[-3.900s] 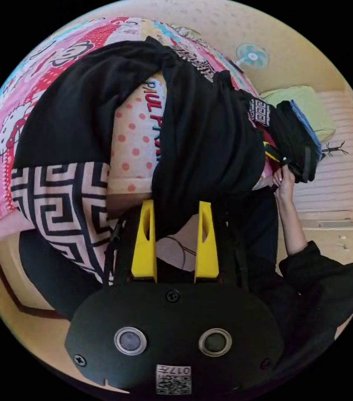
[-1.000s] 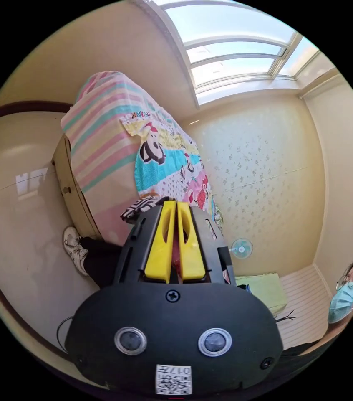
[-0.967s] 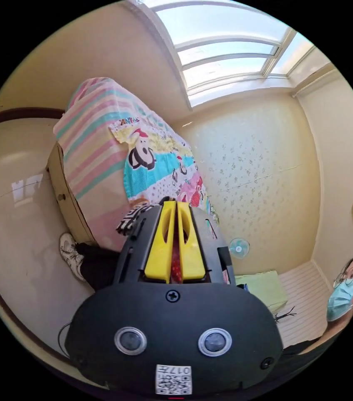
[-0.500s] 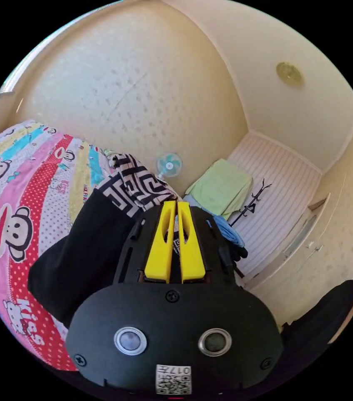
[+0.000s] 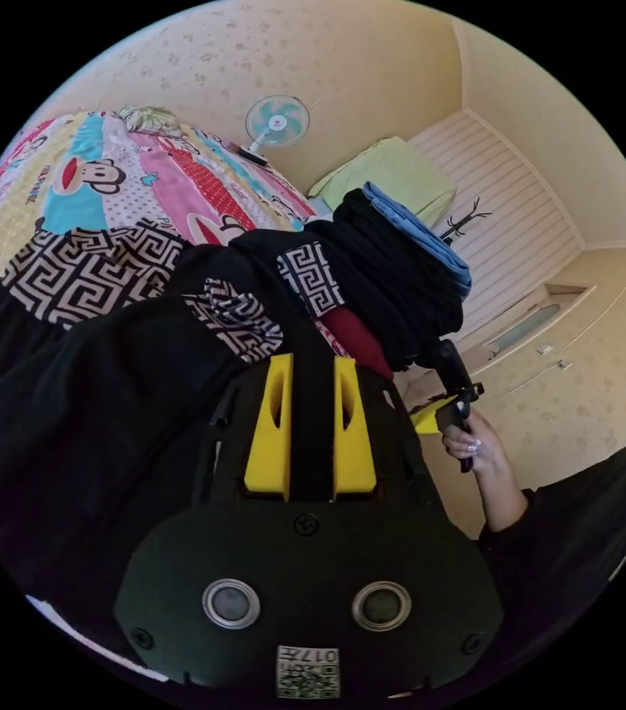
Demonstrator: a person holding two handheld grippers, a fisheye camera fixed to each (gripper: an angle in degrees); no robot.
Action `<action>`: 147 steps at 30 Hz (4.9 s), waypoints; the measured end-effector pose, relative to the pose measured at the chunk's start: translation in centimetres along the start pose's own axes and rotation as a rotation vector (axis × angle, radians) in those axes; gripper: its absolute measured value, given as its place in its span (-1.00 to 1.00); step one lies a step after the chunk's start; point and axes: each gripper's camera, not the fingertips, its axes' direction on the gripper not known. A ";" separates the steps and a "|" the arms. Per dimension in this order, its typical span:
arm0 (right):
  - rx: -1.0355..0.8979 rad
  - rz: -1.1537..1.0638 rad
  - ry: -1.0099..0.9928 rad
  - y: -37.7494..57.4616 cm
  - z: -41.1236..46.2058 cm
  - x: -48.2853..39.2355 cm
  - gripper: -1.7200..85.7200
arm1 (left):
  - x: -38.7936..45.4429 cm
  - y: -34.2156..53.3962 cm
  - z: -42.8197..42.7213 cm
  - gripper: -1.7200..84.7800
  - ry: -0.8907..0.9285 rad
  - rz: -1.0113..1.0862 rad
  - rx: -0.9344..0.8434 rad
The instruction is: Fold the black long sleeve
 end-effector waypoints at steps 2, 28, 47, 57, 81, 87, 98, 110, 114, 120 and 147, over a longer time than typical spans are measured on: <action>0.017 -0.076 0.075 -2.0 1.0 -2.1 -0.86 | -0.5 1.5 -3.2 -0.76 -0.079 -0.023 0.062; 0.220 -0.033 0.723 -6.3 9.0 -8.2 -0.87 | -13.6 11.8 -4.9 -0.95 -0.276 -0.282 0.033; -0.236 -0.240 1.098 -17.4 20.8 -12.0 -0.78 | -21.4 8.7 -11.0 -0.92 -0.534 -0.454 0.157; 0.033 -0.396 1.037 -19.3 19.9 -20.7 -0.90 | -22.2 2.6 -23.6 -0.98 -0.628 -0.305 0.359; -0.084 -0.187 0.818 -4.4 5.4 -11.1 -0.63 | -21.6 16.9 -22.3 -0.62 -0.251 -0.400 0.113; 0.072 -0.074 0.523 4.6 0.3 -7.6 -0.70 | -17.3 20.3 -18.4 -0.71 -0.250 -0.490 0.179; -0.304 0.030 0.447 7.7 -1.9 -9.9 -0.90 | -13.9 17.8 -25.4 -0.97 -0.256 -0.318 -0.420; -0.363 0.125 0.618 7.7 -1.1 -11.8 -0.89 | -15.5 21.6 -30.0 -0.78 -0.243 -0.494 -0.153; -0.256 -0.011 0.615 3.1 0.2 -15.0 -0.77 | -14.3 16.6 -29.1 -0.75 -0.270 -0.343 -0.060; -0.180 -0.103 0.655 -4.8 6.6 -15.5 -0.70 | -15.2 10.1 -22.8 -0.75 -0.146 -0.215 -0.039; 0.097 -0.026 1.321 -2.2 4.3 -18.4 -0.87 | -21.0 16.6 -17.0 -0.98 -0.056 -0.208 -0.029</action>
